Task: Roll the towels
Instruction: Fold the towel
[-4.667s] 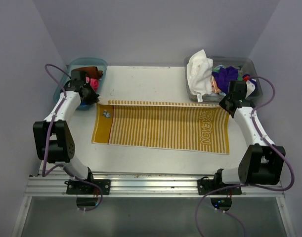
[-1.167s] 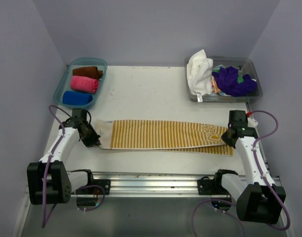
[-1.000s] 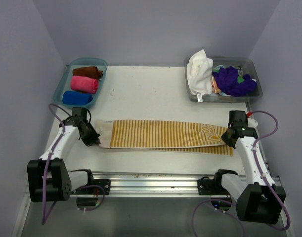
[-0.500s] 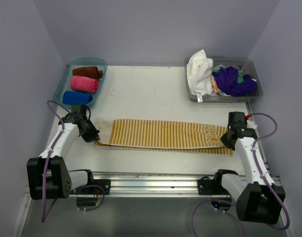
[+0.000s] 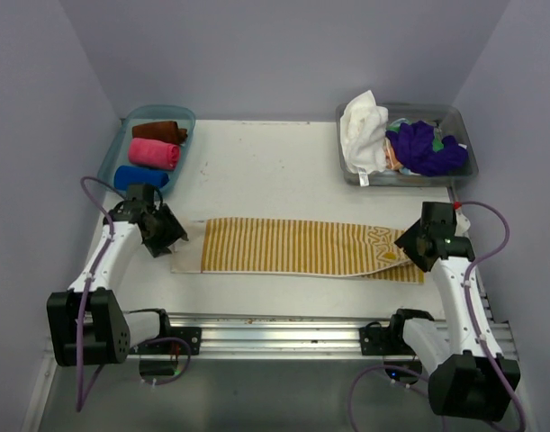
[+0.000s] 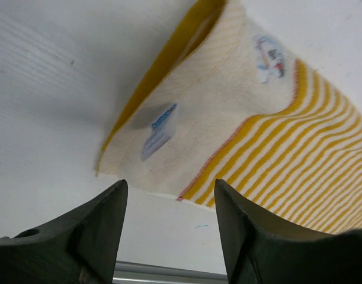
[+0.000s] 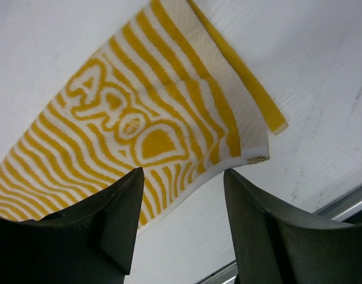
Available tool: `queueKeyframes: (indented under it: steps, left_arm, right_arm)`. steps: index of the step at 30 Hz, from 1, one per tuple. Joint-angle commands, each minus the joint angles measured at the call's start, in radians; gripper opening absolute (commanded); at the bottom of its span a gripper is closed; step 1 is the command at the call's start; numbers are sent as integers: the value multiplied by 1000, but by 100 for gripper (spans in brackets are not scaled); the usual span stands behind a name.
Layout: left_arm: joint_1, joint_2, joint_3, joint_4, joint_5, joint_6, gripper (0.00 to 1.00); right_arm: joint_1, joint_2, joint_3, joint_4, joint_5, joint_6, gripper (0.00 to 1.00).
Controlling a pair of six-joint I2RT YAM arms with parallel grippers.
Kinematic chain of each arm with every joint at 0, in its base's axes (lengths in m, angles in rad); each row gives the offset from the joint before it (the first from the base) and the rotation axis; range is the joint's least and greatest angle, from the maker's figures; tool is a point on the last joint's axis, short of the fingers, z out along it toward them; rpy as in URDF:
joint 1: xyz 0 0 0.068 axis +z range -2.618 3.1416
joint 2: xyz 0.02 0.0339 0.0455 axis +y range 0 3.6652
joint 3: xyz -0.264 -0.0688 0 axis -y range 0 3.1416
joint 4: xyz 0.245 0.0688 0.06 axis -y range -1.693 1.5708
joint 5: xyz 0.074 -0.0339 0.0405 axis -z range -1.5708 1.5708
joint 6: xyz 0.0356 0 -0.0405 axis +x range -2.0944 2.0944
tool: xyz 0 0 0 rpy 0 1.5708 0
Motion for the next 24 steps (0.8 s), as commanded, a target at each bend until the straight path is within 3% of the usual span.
queueKeyframes:
  steps: [1, 2, 3, 9, 16, 24]
  left_arm:
    - [4, -47, 109, 52, 9, 28, 60]
    - [2, -41, 123, 62, 34, 28, 59]
    - [-10, -33, 149, 85, 48, 28, 57]
    - [-127, 89, 227, 114, 58, 19, 51]
    - [-133, 187, 199, 168, 128, 45, 50]
    - [-127, 358, 264, 204, 80, 88, 49]
  right_arm:
    - [-3, 18, 84, 78, -51, -54, 56]
    - [-3, 36, 100, 88, -51, -63, 53]
    - [-3, 82, 109, 97, -48, -73, 41]
    - [-4, 225, 175, 83, -46, -119, 23]
    - [-4, 240, 111, 132, -65, -136, 25]
    - [-10, 539, 201, 258, -42, -159, 22]
